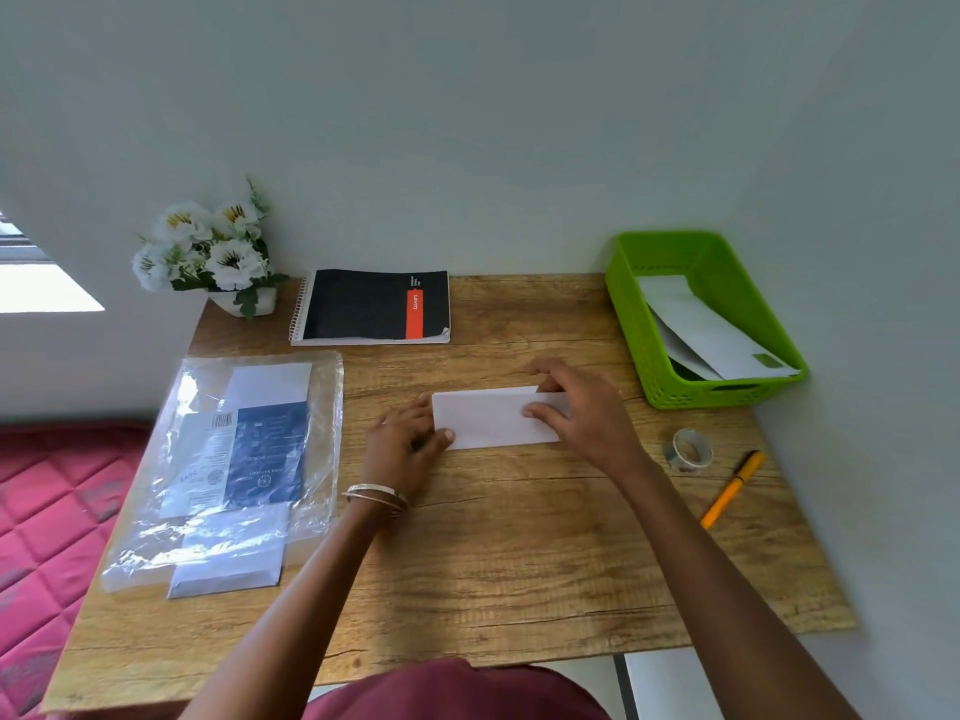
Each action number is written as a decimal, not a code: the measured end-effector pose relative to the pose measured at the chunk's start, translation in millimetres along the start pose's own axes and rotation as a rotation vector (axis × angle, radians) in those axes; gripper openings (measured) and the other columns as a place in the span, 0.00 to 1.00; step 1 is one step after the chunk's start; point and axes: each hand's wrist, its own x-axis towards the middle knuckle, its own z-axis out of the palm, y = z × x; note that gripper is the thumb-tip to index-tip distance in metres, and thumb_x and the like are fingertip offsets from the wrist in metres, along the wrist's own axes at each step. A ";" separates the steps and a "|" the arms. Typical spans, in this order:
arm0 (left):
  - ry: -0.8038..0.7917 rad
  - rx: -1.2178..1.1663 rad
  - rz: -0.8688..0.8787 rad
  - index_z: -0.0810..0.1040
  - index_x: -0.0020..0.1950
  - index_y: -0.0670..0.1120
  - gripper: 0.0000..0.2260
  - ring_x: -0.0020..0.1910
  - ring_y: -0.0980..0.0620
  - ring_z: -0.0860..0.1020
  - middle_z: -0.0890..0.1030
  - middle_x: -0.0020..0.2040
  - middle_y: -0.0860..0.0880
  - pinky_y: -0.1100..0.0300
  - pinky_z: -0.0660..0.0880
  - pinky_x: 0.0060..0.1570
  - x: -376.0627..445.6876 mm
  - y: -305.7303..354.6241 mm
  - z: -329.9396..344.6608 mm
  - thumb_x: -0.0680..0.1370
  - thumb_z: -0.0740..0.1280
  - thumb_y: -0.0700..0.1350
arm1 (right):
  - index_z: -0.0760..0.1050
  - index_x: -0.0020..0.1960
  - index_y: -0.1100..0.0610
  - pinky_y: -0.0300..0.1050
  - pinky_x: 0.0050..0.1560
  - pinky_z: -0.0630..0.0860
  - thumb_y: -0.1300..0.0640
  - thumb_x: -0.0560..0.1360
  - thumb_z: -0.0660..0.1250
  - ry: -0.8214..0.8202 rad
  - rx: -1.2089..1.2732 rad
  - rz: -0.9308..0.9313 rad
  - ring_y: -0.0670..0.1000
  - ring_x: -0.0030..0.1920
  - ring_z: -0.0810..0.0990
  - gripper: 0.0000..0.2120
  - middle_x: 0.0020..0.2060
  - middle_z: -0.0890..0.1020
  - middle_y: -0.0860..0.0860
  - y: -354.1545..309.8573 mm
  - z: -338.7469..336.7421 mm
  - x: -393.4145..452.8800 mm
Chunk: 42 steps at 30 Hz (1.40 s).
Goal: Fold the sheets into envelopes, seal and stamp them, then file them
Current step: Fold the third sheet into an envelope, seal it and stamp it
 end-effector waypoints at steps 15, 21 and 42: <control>0.071 0.095 -0.180 0.58 0.72 0.58 0.34 0.69 0.49 0.64 0.62 0.72 0.52 0.43 0.63 0.66 -2.3 21.3 3.6 0.71 0.71 0.46 | 0.73 0.66 0.52 0.60 0.68 0.57 0.64 0.74 0.65 -0.038 -0.255 0.248 0.57 0.70 0.62 0.21 0.69 0.69 0.54 47.3 21.1 -14.1; -0.158 0.423 -0.029 0.62 0.70 0.64 0.20 0.73 0.52 0.50 0.56 0.74 0.62 0.50 0.49 0.68 -2.5 17.7 4.1 0.79 0.58 0.51 | 0.65 0.73 0.53 0.52 0.71 0.51 0.54 0.80 0.58 -0.272 -0.254 0.049 0.53 0.75 0.56 0.21 0.75 0.60 0.51 16.9 46.1 -12.4; -0.273 0.851 0.474 0.79 0.58 0.47 0.25 0.54 0.41 0.79 0.81 0.57 0.46 0.32 0.65 0.59 4.6 15.8 -18.5 0.77 0.51 0.62 | 0.79 0.58 0.57 0.52 0.53 0.76 0.41 0.77 0.49 -0.131 -0.604 -0.147 0.55 0.59 0.79 0.28 0.59 0.81 0.55 47.7 25.3 -35.5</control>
